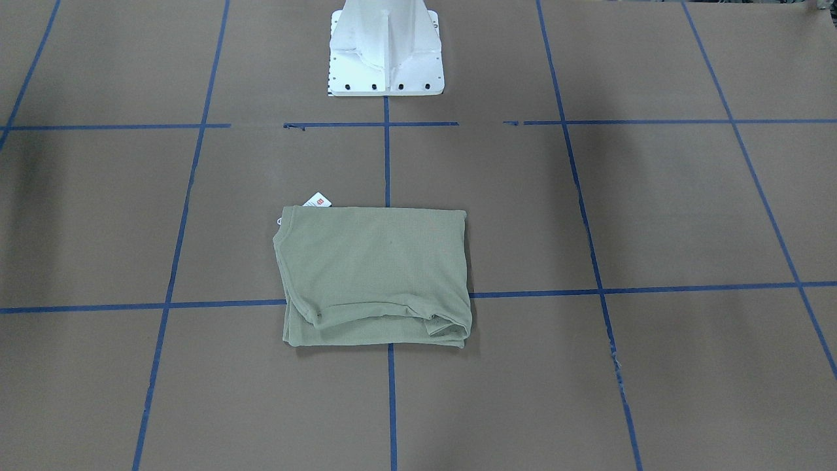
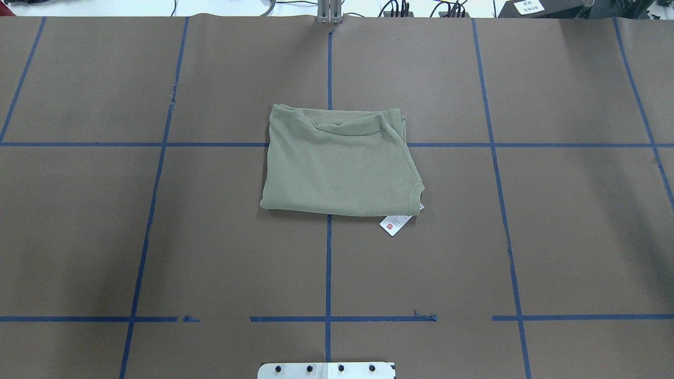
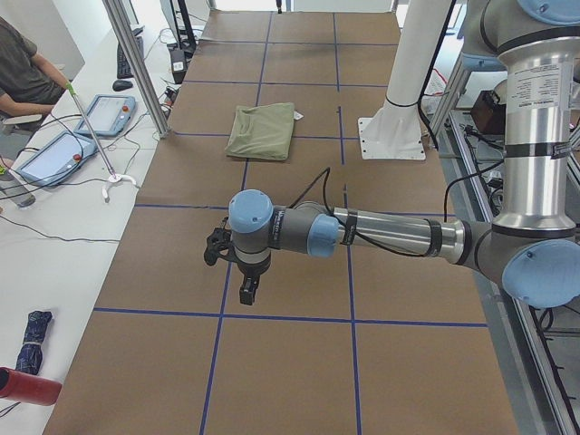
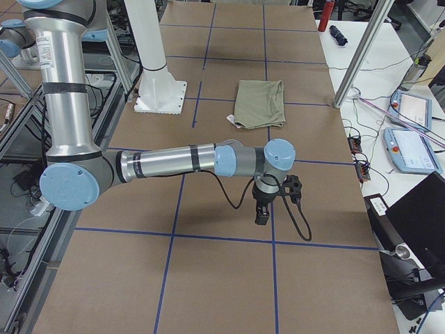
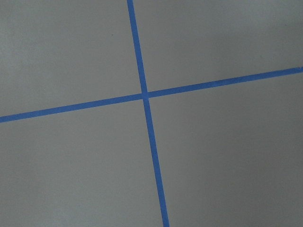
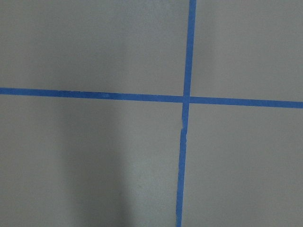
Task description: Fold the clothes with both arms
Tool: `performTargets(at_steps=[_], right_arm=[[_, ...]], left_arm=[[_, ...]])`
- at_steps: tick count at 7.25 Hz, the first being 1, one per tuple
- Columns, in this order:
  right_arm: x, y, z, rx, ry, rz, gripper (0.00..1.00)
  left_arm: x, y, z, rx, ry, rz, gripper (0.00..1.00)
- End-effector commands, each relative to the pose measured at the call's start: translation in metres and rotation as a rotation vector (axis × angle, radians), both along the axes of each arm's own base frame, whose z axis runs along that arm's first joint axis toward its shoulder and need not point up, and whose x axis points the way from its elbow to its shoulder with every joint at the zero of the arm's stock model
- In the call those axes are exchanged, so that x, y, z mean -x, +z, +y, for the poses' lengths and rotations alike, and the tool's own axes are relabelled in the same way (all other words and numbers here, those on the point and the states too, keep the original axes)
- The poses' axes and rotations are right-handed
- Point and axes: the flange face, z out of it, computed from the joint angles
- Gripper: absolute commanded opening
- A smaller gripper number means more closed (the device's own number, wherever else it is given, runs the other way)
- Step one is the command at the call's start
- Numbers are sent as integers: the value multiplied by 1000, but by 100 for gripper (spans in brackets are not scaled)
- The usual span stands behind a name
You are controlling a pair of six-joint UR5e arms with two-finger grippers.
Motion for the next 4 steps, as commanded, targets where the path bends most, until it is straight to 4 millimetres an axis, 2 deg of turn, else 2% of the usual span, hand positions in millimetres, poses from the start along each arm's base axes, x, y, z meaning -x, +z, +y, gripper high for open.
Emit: performTargets(at_steps=[1,4], right_arm=[[0,-4,-2,-7,2,0,100],[2,-2,-1,4,2,-19,100]], left_arm=[[0,-1,-1,1,0,-2,100],[-1,-1,-1,-1,3,-4,100]])
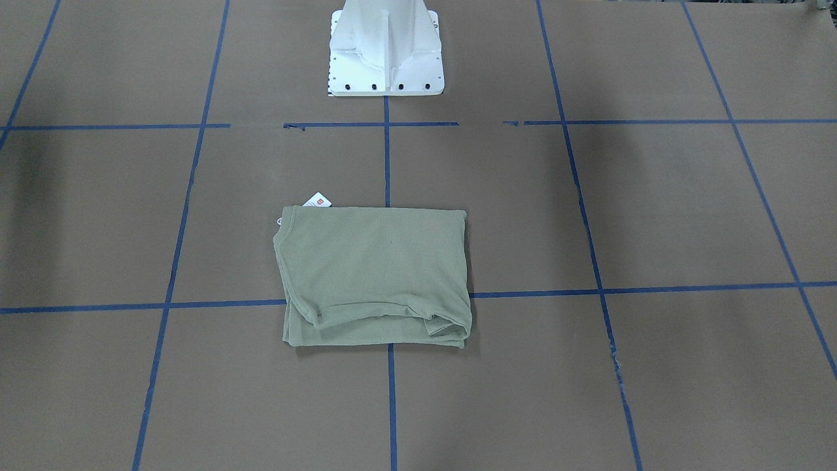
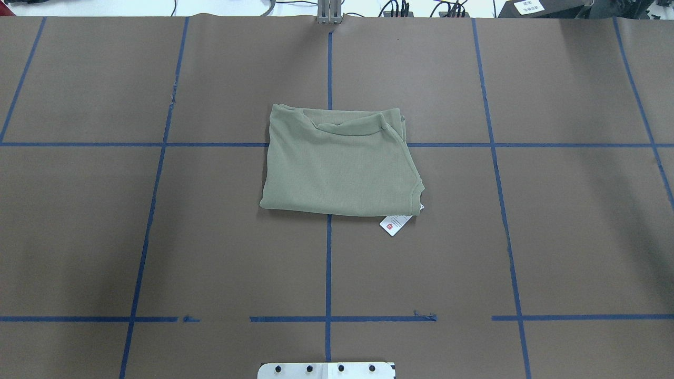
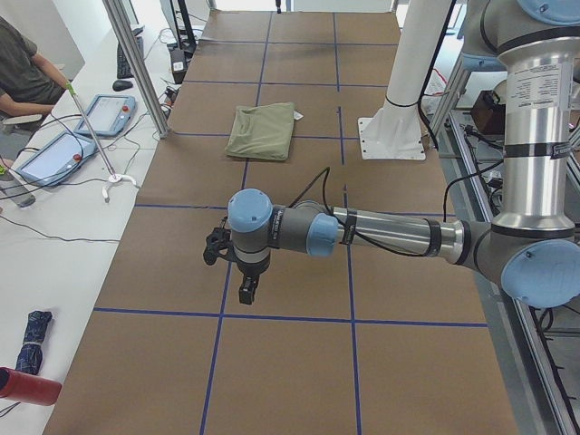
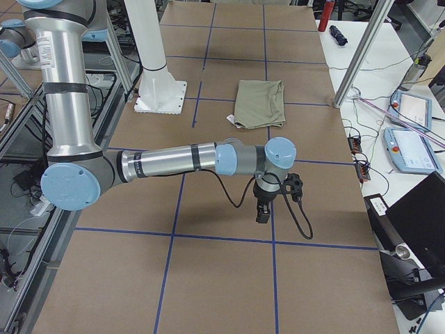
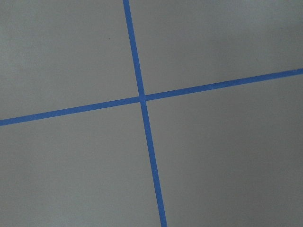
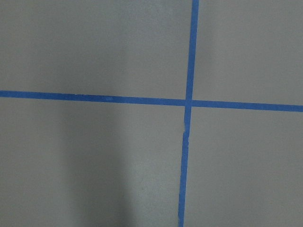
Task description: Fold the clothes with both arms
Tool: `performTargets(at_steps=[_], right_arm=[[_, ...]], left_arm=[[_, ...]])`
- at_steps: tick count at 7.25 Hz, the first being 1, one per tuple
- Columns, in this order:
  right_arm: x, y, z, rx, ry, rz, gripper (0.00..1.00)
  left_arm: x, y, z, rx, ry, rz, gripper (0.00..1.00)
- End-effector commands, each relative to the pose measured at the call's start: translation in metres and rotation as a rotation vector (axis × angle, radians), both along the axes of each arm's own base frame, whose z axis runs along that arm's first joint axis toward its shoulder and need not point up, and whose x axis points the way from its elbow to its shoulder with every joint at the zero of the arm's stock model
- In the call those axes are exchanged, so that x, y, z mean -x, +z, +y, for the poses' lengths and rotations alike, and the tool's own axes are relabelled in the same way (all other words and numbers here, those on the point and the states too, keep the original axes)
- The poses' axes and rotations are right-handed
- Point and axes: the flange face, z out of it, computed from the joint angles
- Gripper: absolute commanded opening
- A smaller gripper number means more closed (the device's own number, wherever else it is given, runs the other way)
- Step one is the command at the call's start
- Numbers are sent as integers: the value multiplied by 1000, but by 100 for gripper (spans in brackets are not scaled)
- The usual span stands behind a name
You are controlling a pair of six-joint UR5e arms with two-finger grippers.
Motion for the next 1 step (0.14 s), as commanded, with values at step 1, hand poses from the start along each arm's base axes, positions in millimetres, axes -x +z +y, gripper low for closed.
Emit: performTargets(at_steps=[1], right_arm=[[2,0,0,2,-3,-9,100]], left_arm=[[-1,-3,-1,-7,2,1,100]])
